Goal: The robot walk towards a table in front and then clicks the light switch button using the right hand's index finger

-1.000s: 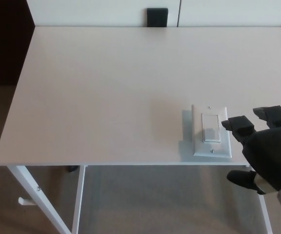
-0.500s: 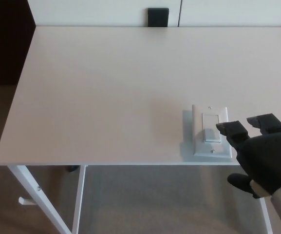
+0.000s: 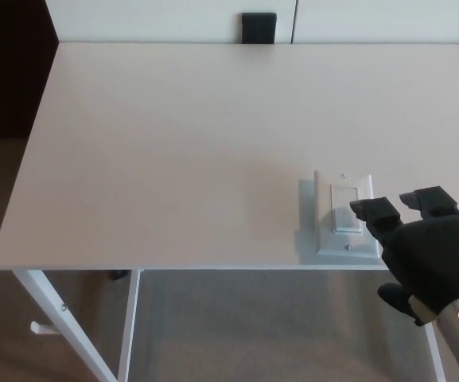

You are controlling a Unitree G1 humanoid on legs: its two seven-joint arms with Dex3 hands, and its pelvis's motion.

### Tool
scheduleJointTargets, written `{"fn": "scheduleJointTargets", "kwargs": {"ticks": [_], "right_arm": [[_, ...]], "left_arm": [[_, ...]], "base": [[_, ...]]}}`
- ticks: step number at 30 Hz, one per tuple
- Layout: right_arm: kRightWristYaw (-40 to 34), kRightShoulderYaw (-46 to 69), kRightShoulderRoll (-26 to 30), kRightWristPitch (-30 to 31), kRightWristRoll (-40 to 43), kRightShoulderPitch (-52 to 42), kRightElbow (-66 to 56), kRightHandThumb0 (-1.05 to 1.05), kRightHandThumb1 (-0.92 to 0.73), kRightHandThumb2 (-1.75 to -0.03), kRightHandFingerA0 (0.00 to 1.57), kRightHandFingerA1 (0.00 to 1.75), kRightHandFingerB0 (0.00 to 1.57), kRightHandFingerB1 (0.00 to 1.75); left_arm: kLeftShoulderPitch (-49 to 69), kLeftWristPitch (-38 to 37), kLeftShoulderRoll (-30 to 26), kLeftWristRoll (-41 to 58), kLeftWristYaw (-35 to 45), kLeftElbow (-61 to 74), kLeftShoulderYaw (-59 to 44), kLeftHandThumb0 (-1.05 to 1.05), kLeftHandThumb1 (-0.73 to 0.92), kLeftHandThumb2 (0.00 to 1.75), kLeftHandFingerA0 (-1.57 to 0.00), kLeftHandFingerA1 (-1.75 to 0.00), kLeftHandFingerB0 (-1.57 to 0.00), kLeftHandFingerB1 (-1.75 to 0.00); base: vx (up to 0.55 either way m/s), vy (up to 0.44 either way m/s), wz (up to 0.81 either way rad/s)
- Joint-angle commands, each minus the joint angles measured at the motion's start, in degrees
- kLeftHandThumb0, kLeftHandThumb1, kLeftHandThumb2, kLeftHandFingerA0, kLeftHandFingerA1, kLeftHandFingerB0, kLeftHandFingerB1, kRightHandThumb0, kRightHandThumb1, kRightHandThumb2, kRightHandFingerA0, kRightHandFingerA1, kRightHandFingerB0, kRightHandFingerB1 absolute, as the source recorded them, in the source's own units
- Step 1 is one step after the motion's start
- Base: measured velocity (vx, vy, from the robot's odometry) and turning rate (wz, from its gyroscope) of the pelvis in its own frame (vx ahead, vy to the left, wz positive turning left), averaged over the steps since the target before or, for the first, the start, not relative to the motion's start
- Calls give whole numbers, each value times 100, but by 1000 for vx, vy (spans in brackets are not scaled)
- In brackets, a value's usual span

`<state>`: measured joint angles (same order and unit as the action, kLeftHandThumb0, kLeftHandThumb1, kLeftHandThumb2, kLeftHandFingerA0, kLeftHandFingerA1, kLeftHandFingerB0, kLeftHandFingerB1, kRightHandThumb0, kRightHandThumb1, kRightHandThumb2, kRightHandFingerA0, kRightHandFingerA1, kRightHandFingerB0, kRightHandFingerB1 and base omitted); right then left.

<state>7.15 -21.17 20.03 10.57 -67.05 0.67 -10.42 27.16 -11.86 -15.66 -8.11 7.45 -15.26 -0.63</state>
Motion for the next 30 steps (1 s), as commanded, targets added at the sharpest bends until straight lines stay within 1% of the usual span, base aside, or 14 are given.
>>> {"fn": "scheduleJointTargets", "kwargs": {"ticks": [1, 5, 6, 8, 9, 19, 20, 21, 22, 23, 25, 28, 29, 30], "right_arm": [[107, -67, 17, 100, -114, -85, -226, -41, -37, -98, 0, 54, 1, 52], [124, -134, -1, 133, -121, -204, -328, -41, -37, -99, 0, 53, 0, 51], [202, -145, 0, 162, -130, -210, -336, -86, -60, -98, 0, 51, 10, 52], [203, -158, 4, 161, -120, -222, -321, -88, -63, -101, 2, 52, 9, 51], [157, -159, 1, 146, -91, -231, -290, -41, -39, -102, 0, 53, 0, 51], [146, -108, 18, 51, 128, -184, -191, -39, -45, -108, 1, 54, 0, 49], [148, -108, 15, 52, 130, -178, -181, -87, -74, -110, 3, 50, 12, 47], [145, -109, 11, 53, 136, -169, -167, -87, -74, -110, 3, 50, 12, 47], [165, -110, 17, 55, 135, -154, -155, -89, -91, -72, 5, 46, 21, 37], [212, -109, 12, 78, 130, -134, -163, -86, -73, -109, 4, 49, 14, 48], [230, -109, 10, 86, 127, -118, -159, -38, -44, -107, 2, 54, 0, 49], [262, -101, 2, 92, 146, -68, -136, -39, -44, -108, 1, 54, 0, 50], [266, -108, 0, 103, 133, -64, -134, -87, -73, -109, 2, 49, 9, 47], [277, -117, -2, 116, 120, -69, -139, -87, -73, -109, 2, 49, 9, 47]], "left_arm": [[31, -35, -104, -40, 15, 73, -4, -22, 64, 59, -71, -46, -48, -37], [22, -13, -142, -67, 35, 79, 17, -22, 64, 59, -70, -46, -47, -37], [13, 1, -168, -116, 20, 85, 37, -23, 65, 60, -70, -45, -47, -37], [10, -62, -176, -123, 1, 60, 44, -23, 64, 60, -70, -46, -47, -37], [15, -57, -165, -105, 0, 62, 38, -23, 64, 59, -70, -46, -48, -37], [-15, 8, -164, -117, 17, 103, 38, -23, 64, 60, -73, -47, -47, -38], [-20, -11, -161, -113, 13, 83, 34, -22, 64, 60, -73, -48, -48, -38], [-29, -45, -155, -106, 5, 53, 28, -22, 64, 60, -73, -48, -48, -38], [-27, -36, -175, -140, -1, 71, 38, -23, 64, 59, -72, -48, -48, -37], [-45, -15, -175, -161, -14, 69, 44, -25, 64, 60, -72, -46, -48, -37], [-53, 11, -163, -172, -30, 80, 43, -24, 63, 60, -72, -47, -48, -38], [-91, 19, -181, -189, -17, 61, 47, -24, 64, 60, -73, -48, -48, -37], [-99, -11, -192, -178, 2, 32, 46, -23, 64, 60, -72, -48, -47, -38], [-105, -53, -199, -163, 17, 1, 43, -23, 64, 60, -72, -48, -47, -38]], "base": [[0, 0, 0], [0, 0, 0], [0, 0, 0], [0, 0, 0], [0, 0, 0], [0, 0, 0], [0, 0, 0], [0, 0, 0], [0, 0, 0], [0, 0, 0], [0, 0, 0], [0, 0, 0], [0, 0, 0], [0, 0, 0]]}}
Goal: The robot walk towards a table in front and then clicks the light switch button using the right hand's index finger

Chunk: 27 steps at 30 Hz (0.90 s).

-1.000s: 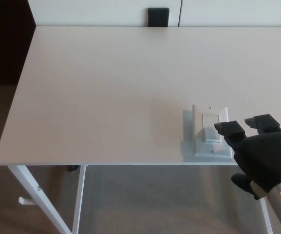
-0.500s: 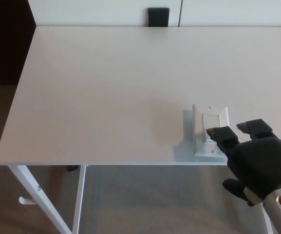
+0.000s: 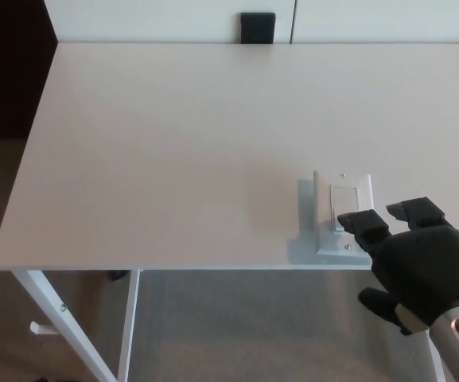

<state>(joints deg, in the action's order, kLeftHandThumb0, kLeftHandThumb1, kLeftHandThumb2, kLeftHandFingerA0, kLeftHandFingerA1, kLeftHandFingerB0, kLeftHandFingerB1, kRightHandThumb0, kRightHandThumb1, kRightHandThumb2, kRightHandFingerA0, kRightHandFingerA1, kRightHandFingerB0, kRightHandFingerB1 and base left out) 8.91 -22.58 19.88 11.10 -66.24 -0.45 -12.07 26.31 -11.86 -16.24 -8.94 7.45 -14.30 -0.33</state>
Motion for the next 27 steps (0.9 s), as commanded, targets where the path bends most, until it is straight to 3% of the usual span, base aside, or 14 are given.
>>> {"fn": "scheduleJointTargets", "kwargs": {"ticks": [1, 9, 10, 27], "right_arm": [[99, 19, 7, 71, 34, 48, 26, -39, -43, -107, 0, 53, 0, 49], [106, -59, -1, 83, 4, 41, 178, -39, -43, -106, 0, 52, 0, 49], [120, -67, -7, 108, -6, 36, 198, -89, -91, -68, 10, 44, 20, 35], [-15, -159, -23, 119, -4, 83, 655, -89, -89, -67, 14, 40, 24, 32]], "left_arm": [[-19, -22, -147, -83, 25, -79, 16, -24, 64, 60, -72, -48, -47, -37], [-33, -50, -146, -90, -1, -110, 27, -24, 64, 60, -73, -49, -48, -38], [-22, -49, -136, -54, 14, -103, 16, -23, 64, 59, -73, -49, -48, -38], [-45, 51, -171, -81, 8, -10, 41, -25, 64, 60, -71, -48, -47, -38]], "base": [[0, 0, 0], [0, 0, 0], [0, 0, 0], [0, 0, 0]]}}
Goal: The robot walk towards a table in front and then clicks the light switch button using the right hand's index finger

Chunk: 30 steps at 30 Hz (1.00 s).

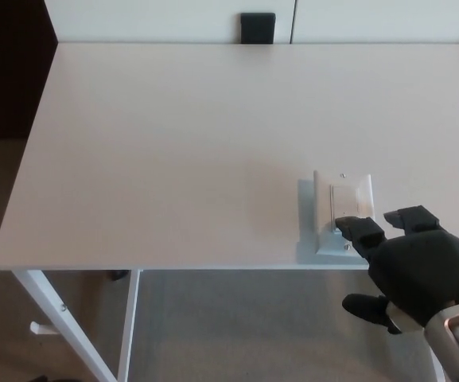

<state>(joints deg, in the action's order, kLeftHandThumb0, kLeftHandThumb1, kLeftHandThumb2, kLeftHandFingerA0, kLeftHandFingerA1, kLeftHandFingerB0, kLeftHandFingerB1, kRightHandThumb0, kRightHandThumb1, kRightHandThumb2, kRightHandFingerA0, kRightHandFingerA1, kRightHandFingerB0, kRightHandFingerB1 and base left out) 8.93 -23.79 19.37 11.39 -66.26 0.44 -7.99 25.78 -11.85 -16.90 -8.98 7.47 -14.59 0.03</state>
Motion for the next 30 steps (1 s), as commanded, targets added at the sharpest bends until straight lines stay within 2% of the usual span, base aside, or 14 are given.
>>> {"fn": "scheduleJointTargets", "kwargs": {"ticks": [1, 12, 13, 16, 18, 19, 20, 21, 23, 26, 27, 28, 29, 30], "right_arm": [[-20, -40, 32, 87, 6, -4, 263, -89, -89, -67, 14, 40, 24, 32], [-56, -92, 86, 46, 43, -203, 64, -89, -89, -67, 15, 40, 25, 33], [-202, 5, 105, -49, 171, -304, -129, -88, -89, -67, 14, 42, 24, 32], [45, 329, 125, -32, 438, -338, -888, -86, -89, -68, 4, 47, 18, 34], [105, 491, 122, -53, 580, -393, -1187, -86, -89, -67, 4, 47, 16, 36], [-50, 748, 106, -148, 783, -432, -1581, -85, -87, -65, 0, 58, 15, 42], [-42, 850, 110, -172, 841, -442, -1753, -86, -88, -69, 0, 54, 5, 47], [-20, 1007, 102, -208, 937, -446, -2016, -89, -71, -107, 0, 43, 7, 49], [85, 1290, 68, -203, 1111, -483, -2584, -92, -75, -112, 0, 44, 1, 42], [161, 1534, 5, -253, 1305, -753, -3233, -91, -70, -106, 0, 47, 0, 42], [133, 1588, -44, -277, 1350, -966, -3476, -81, -60, -99, 0, 50, 0, 47], [127, 1630, -64, -312, 1394, -1164, -3665, -74, -51, -88, 0, 52, 0, 50], [71, 1677, -76, -398, 1462, -1440, -3854, -66, -61, -61, 0, 59, 0, 68], [-9, 1731, -87, -512, 1543, -1747, -4038, -66, -61, -61, 0, 59, 0, 68]], "left_arm": [[7, 40, -108, -79, 1, 18, 8, -25, 64, 60, -71, -48, -47, -38], [23, 85, -119, -83, -12, 59, 19, -23, 64, 60, -72, -46, -47, -37], [38, 46, -133, -105, -19, 78, 27, -24, 64, 60, -72, -47, -47, -37], [-13, 74, -180, -40, 62, 79, 1, -24, 65, 59, -69, -45, -46, -37], [-13, 22, -189, 3, 88, 44, -8, -23, 65, 59, -69, -46, -46, -37], [19, 60, -180, 8, 88, 69, -6, -22, 65, 59, -69, -45, -46, -37], [16, 61, -182, 4, 86, 60, -3, -22, 65, 59, -69, -46, -46, -37], [0, 59, -195, -12, 80, 33, 1, -23, 65, 60, -70, -46, -46, -37], [-8, 45, -217, -45, 65, 19, 7, -22, 65, 59, -70, -46, -46, -37], [91, -15, -239, -14, 77, 0, -18, -23, 65, 60, -70, -46, -46, -37], [144, -36, -231, -14, 50, -3, -32, -23, 64, 60, -71, -46, -47, -37], [158, -21, -248, -20, 56, 6, -36, -23, 64, 60, -70, -46, -47, -37], [165, -3, -266, -43, 50, 18, -38, -23, 64, 59, -72, -46, -47, -37], [171, 13, -282, -73, 35, 32, -38, -23, 64, 59, -72, -46, -47, -37]], "base": [[0, 0, 0], [0, 0, 0], [0, 0, 0], [0, 0, 0], [0, 0, 0], [0, 0, 0], [0, 0, 0], [0, 0, 0], [0, 0, 0], [0, 0, 0], [0, 0, 0], [0, 0, 0], [0, 0, 0], [0, 0, 0]]}}
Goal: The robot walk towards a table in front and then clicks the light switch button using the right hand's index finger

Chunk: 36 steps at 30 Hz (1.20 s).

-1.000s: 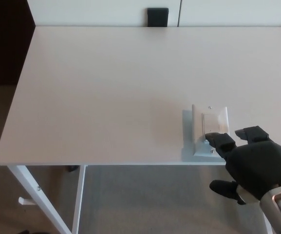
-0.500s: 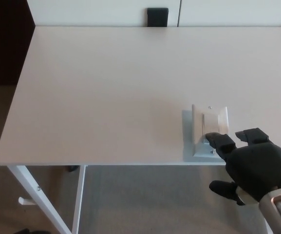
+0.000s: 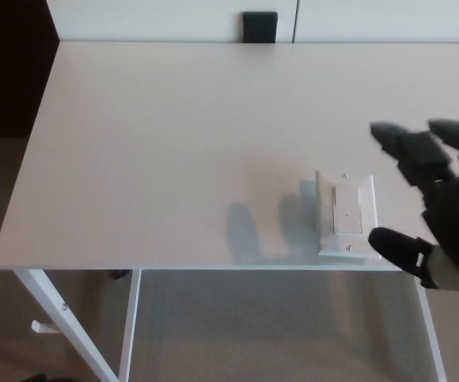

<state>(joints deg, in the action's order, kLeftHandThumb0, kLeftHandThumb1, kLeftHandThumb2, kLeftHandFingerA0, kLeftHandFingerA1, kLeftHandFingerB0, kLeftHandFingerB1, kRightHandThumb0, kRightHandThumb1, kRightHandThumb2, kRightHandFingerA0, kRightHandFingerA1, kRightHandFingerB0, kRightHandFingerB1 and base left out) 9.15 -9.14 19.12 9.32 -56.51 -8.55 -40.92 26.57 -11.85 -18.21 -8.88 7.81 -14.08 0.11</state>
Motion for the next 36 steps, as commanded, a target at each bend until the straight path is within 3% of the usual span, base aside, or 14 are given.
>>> {"fn": "scheduleJointTargets", "kwargs": {"ticks": [1, 4, 5, 6, 8, 9, 10, 15, 21, 22, 23, 26, 28, 36], "right_arm": [[-55, 289, -70, -352, 593, -940, -776, -61, -59, -58, 0, 61, 0, 71], [-396, 463, -60, -752, 751, -1685, -852, -43, -51, -57, 0, 63, 0, 73], [-506, 583, -58, -892, 778, -2186, -929, -33, -36, -83, 0, 63, 5, 61], [-566, 627, -60, -979, 800, -2402, -944, -34, -51, -56, 0, 62, 0, 74], [-692, 697, -73, -1172, 900, -2872, -951, -31, -52, -55, 0, 60, 0, 75], [-779, 732, -48, -1320, 941, -3189, -872, -28, -50, -55, 0, 75, 7, 72], [-923, 745, 4, -1514, 930, -3606, -697, -37, -49, -62, 0, 78, 12, 66], [-1278, 600, 110, -1794, 636, -4086, 195, -42, -52, -56, 0, 79, 18, 57], [-1098, 485, -31, -1469, 902, -3387, 1651, -39, -53, -56, 8, 69, 29, 46], [-1085, 476, -80, -1413, 1034, -3122, 2162, -48, -44, -72, 17, 64, 27, 52], [-1004, 473, -142, -1328, 1209, -2836, 2723, -49, -47, -72, 20, 63, 27, 52], [-164, 666, -316, -941, 2185, -2145, 3844, -43, -51, -68, 16, 54, 26, 49], [474, 890, -400, -598, 2842, -1897, 3873, -47, -50, -71, 19, 56, 26, 50], [474, 978, -307, -674, 2800, -1703, 4113, -50, -49, -71, 22, 58, 25, 51]], "left_arm": [[72, 19, -160, -81, 4, -26, -52, -23, 64, 59, -72, -46, -47, -37], [-56, 27, -198, -74, 18, -71, -64, -22, 63, 59, -73, -47, -48, -38], [-72, -16, -211, -73, 54, -119, -33, -22, 64, 59, -71, -47, -47, -38], [-69, -7, -220, -67, 75, -125, -26, -23, 64, 59, -70, -47, -47, -37], [-57, 8, -227, -59, 92, -139, -22, -23, 64, 59, -70, -47, -47, -37], [-41, 18, -224, -58, 85, -121, -24, -23, 64, 59, -70, -47, -47, -37], [-21, 23, -228, -62, 80, -110, -24, -24, 63, 59, -70, -47, -47, -37], [50, 111, -252, -120, 63, -36, 16, -25, 64, 59, -71, -45, -46, -37], [18, -24, -221, -190, -54, -157, 98, -25, 64, 60, -71, -45, -47, -37], [12, -54, -176, -195, -91, -211, 125, -25, 63, 59, -71, -45, -47, -37], [-1, -56, -141, -204, -118, -237, 147, -26, 63, 59, -71, -45, -47, -37], [-55, 80, -61, -166, -139, -174, 156, -24, 63, 59, -71, -45, -48, -37], [-134, 48, -79, -185, -174, -189, 132, -24, 63, 59, -71, -45, -48, -37], [-189, 126, -2, -122, -103, -202, 134, -23, 64, 60, -68, -46, -47, -37]], "base": [[0, 0, 0], [0, 0, 0], [0, 0, 0], [0, 0, 0], [0, 0, 0], [0, 0, 0], [0, 0, 0], [0, 0, 0], [0, 0, 0], [0, 0, 0], [0, 0, 0], [0, 0, 0], [0, 0, 0], [0, 0, 0]]}}
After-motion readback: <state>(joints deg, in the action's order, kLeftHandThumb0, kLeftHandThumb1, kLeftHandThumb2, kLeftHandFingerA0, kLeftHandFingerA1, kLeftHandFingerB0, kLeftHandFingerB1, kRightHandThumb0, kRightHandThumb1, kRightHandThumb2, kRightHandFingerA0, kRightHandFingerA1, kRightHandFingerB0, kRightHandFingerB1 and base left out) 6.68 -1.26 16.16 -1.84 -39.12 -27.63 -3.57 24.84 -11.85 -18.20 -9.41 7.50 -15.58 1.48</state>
